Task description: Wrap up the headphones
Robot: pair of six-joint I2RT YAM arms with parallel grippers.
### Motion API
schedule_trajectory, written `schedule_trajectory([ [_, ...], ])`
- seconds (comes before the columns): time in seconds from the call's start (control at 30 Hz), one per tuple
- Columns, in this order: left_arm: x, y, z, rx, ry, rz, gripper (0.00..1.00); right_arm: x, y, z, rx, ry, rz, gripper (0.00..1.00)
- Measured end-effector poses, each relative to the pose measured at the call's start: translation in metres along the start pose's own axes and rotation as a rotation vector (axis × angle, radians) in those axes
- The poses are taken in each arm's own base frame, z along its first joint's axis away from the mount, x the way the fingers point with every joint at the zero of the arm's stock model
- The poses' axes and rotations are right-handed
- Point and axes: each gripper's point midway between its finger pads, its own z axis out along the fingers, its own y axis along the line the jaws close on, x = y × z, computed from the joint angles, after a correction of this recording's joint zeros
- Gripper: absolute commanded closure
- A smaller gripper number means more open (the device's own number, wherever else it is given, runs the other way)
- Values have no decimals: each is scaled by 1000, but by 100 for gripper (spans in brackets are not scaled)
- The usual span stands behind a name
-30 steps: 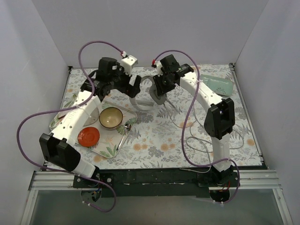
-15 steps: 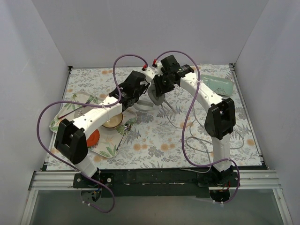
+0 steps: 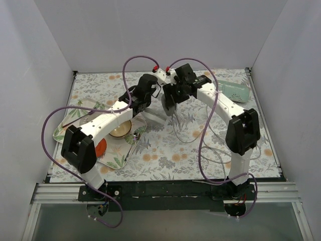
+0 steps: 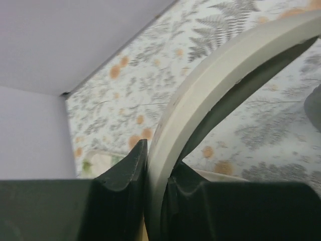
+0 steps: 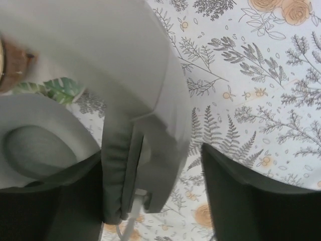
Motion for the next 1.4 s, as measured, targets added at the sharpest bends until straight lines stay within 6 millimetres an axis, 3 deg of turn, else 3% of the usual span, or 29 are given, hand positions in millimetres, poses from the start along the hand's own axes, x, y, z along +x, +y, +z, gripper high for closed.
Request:
schedule_trajectory([
  [0.03,-1,-4,3,35,-1,-15,100,1,2,-3,-11,-25,-16,1],
  [0.1,-1,-10,11,126,14,-59,100,-1,6,-15,-27,-115,-65,2],
  [0.2,12,-7,29,237,73,-159,100,-11,22,-60,-64,-351,-193,1],
  [0.37,32,21,42,324,139,-343,100,-17,53,-156,-99,-827,-436,2],
  [0.43,32,36,42,356,139,-418,100,-9,59,-179,-91,-952,-525,1],
  [0.5,27,51,42,378,123,-484,100,7,61,-187,-71,-1018,-614,2],
  [0.57,16,67,39,392,91,-538,100,24,57,-179,-49,-1016,-685,3],
  [0.67,-3,91,33,396,33,-592,100,51,49,-152,-27,-950,-771,4],
  [0.87,-42,133,11,367,-89,-647,100,98,30,-108,1,-824,-823,6],
  [1.07,-86,168,-17,339,-224,-663,100,112,16,-72,5,-716,-782,11],
  [1.27,-104,183,-38,338,-286,-679,100,130,-1,-35,13,-586,-682,18],
  [1.37,-108,186,-43,338,-297,-687,100,128,-8,-22,25,-545,-632,33],
  [1.4,-109,188,-45,338,-300,-689,100,127,-10,-19,32,-536,-614,56],
])
